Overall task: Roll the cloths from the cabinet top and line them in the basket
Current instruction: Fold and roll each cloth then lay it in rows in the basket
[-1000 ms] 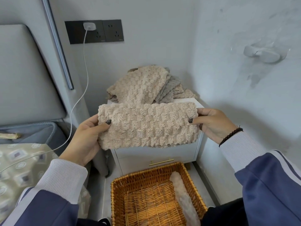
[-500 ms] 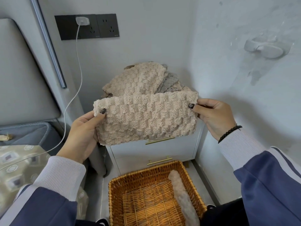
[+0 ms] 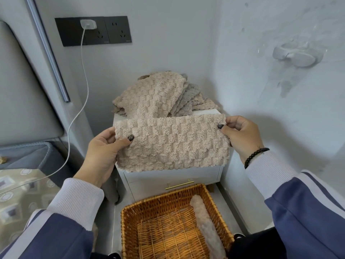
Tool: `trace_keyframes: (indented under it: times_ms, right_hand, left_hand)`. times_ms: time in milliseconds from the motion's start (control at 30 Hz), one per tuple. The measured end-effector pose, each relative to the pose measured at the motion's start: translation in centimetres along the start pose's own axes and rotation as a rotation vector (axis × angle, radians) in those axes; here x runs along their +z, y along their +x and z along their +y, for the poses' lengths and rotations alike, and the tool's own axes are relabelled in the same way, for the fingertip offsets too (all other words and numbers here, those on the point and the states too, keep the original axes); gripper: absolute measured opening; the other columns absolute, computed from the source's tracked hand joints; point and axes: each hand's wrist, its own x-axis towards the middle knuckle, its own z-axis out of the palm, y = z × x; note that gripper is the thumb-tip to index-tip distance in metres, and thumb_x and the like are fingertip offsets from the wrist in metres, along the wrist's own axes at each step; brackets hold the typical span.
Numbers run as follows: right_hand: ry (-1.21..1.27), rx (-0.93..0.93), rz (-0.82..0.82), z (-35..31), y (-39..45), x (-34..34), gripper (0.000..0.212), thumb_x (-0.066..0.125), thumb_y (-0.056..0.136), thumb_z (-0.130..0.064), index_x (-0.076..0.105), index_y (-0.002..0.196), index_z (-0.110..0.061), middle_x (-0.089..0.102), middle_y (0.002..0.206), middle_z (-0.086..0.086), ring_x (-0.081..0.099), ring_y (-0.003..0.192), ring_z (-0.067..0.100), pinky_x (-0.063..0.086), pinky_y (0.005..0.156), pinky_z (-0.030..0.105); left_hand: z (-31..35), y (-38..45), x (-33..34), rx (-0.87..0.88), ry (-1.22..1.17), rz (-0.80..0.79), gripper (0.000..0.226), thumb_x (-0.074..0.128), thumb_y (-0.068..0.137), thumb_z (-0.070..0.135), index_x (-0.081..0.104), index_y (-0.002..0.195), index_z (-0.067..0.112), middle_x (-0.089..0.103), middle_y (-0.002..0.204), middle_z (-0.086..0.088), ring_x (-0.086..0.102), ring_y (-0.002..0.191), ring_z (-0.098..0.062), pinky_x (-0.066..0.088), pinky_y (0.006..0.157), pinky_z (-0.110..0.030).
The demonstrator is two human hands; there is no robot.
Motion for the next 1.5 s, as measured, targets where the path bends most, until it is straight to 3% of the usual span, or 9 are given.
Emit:
trace_keyframes:
  times_ms: [200,300,567,800,900,1000,1167,1333,1500]
  right_hand:
    - [-0.056,0.005,0.066,-0.1,0.0,0.4,0.019,0.066,0.083,-0.006,0.060,0.097,-0.017,0.064,0.082,-0.002,0.058,0.071,0.011,0.050,0.069,0.028]
    - [-0.075,-0.007,0.054,-0.3,-0.4,0.9,0.025,0.065,0.084,-0.009,0.058,0.105,-0.022,0.064,0.081,-0.006,0.061,0.073,0.011,0.051,0.068,0.028]
    - [-0.130,-0.069,-0.091,-0.8,-1.9,3.4,0.031,0.065,0.085,-0.010,0.058,0.114,-0.020,0.066,0.091,-0.001,0.057,0.069,0.006,0.043,0.050,0.009]
    - [-0.195,-0.183,-0.175,-1.4,-3.7,5.2,0.032,0.064,0.087,-0.017,0.053,0.114,-0.029,0.065,0.086,-0.009,0.056,0.063,0.004,0.042,0.055,0.013]
    - [-0.200,-0.214,-0.258,-1.4,-4.7,6.3,0.033,0.066,0.086,-0.018,0.053,0.114,-0.030,0.066,0.083,-0.010,0.054,0.056,0.005,0.047,0.060,0.018]
    - [-0.188,-0.215,-0.381,-1.2,-5.6,7.3,0.037,0.067,0.084,-0.016,0.053,0.116,-0.029,0.066,0.085,-0.009,0.053,0.054,0.006,0.045,0.061,0.021]
    - [-0.159,-0.220,-0.494,-0.8,-6.7,8.6,0.040,0.068,0.084,-0.014,0.052,0.117,-0.027,0.065,0.087,-0.008,0.053,0.056,0.005,0.043,0.064,0.018]
    - [-0.091,-0.217,-0.489,-0.8,-7.0,9.1,0.039,0.067,0.084,-0.009,0.051,0.114,-0.028,0.065,0.086,-0.007,0.056,0.057,0.008,0.044,0.062,0.017]
    - [-0.008,-0.201,-0.436,-1.2,-7.1,9.1,0.037,0.067,0.083,-0.008,0.053,0.109,-0.030,0.065,0.082,-0.009,0.053,0.055,0.006,0.044,0.057,0.014]
  left_hand:
    - [-0.2,0.3,0.5,-0.055,-0.039,-0.006,0.063,0.072,0.064,-0.004,0.056,0.124,0.002,0.075,0.098,-0.010,0.072,0.088,-0.022,0.059,0.066,-0.028]
    - [-0.3,-0.1,1.0,-0.163,0.039,-0.075,0.059,0.073,0.059,-0.006,0.061,0.117,-0.003,0.073,0.102,-0.016,0.072,0.088,-0.024,0.061,0.070,-0.030]
    - [-1.4,0.2,1.6,-0.411,0.112,-0.046,0.034,0.063,0.083,-0.006,0.060,0.117,-0.006,0.071,0.104,-0.021,0.069,0.090,-0.030,0.058,0.078,-0.038]
    - [-2.0,-0.4,2.7,-0.352,0.286,-0.113,0.017,0.053,0.097,0.014,0.061,0.111,0.007,0.072,0.103,-0.013,0.070,0.091,-0.026,0.056,0.078,-0.039]
    - [-2.2,-0.6,3.1,-0.260,0.477,-0.144,0.017,0.052,0.097,0.023,0.061,0.107,0.012,0.069,0.108,-0.014,0.067,0.099,-0.030,0.052,0.093,-0.048]
    - [-2.4,-0.8,3.3,-0.279,0.474,-0.180,0.023,0.047,0.099,0.023,0.061,0.111,0.008,0.066,0.113,-0.021,0.064,0.105,-0.037,0.048,0.098,-0.052]
    - [-2.8,-0.9,3.5,-0.295,0.357,-0.194,0.031,0.041,0.103,0.029,0.063,0.114,0.011,0.071,0.111,-0.010,0.066,0.105,-0.026,0.050,0.097,-0.044]
    - [-2.8,-1.1,3.4,-0.317,0.277,-0.226,0.036,0.040,0.101,0.040,0.063,0.120,0.019,0.070,0.117,-0.001,0.064,0.111,-0.018,0.046,0.100,-0.040]
    - [-2.5,-1.0,3.1,-0.251,0.477,-0.239,0.031,0.040,0.102,0.028,0.065,0.108,0.010,0.071,0.106,-0.014,0.067,0.101,-0.027,0.048,0.099,-0.049]
